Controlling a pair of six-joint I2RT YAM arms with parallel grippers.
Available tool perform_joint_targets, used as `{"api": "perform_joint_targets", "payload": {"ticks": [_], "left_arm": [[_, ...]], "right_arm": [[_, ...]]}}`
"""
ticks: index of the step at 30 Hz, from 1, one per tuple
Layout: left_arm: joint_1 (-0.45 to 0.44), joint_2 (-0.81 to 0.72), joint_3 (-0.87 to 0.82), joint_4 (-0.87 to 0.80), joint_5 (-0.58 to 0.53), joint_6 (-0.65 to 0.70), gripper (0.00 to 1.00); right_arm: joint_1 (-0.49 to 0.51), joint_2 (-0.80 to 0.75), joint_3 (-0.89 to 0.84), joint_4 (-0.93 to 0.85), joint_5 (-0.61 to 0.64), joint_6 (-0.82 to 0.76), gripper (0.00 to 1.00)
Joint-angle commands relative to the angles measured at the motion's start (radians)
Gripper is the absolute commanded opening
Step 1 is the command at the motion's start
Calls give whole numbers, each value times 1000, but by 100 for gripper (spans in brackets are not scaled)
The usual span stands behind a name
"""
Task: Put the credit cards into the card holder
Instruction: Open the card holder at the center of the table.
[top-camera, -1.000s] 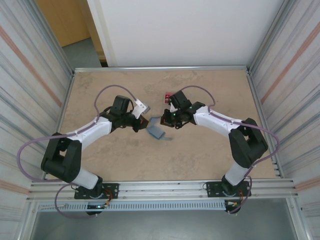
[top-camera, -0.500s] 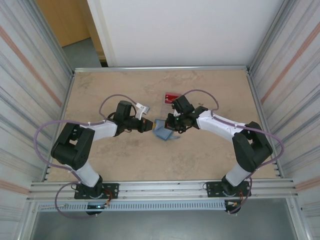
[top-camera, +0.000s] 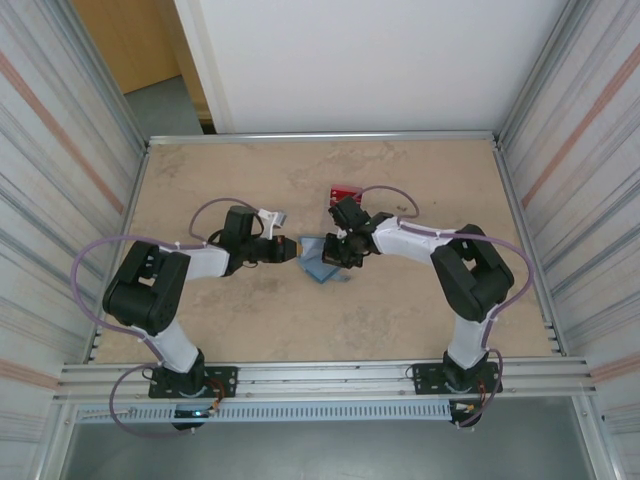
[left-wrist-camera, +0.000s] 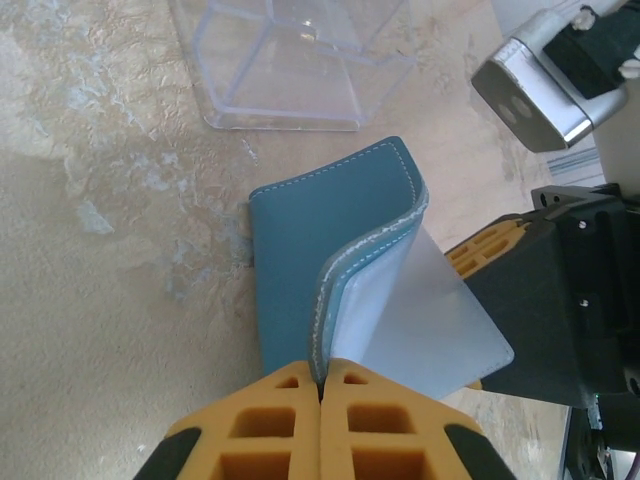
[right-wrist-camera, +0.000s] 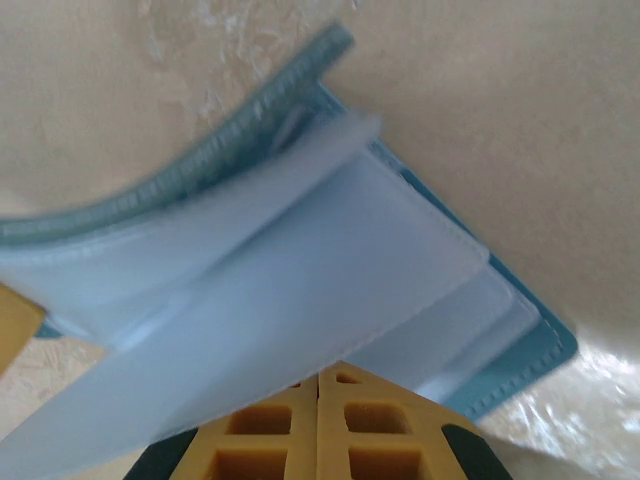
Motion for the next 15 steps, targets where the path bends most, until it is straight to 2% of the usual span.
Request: {"api": "perform_joint_targets", "payload": {"ticks": [1,6,8,10,12,15], "left_arm": [[5,26,-5,-31,-40,-32,0],[7,35,4,-54,-63,-39,0],[8,28,4,-65,-69,-47,4],[10,19,4,-71,-74,-43,16],[13,-2,6,-89,-79,-25,32],[16,-64,5,-118,-89,10,46]], "right_arm": [[6,35,31,-10,1,-9,0],[3,67,29,-6,2,-13,0],[3,79,24,-3,7,-15,0],[1,96,22,2,7,-17,0],[0,111,24,0,1,-19,0],[3,110,14,1,7,-18,0]]}}
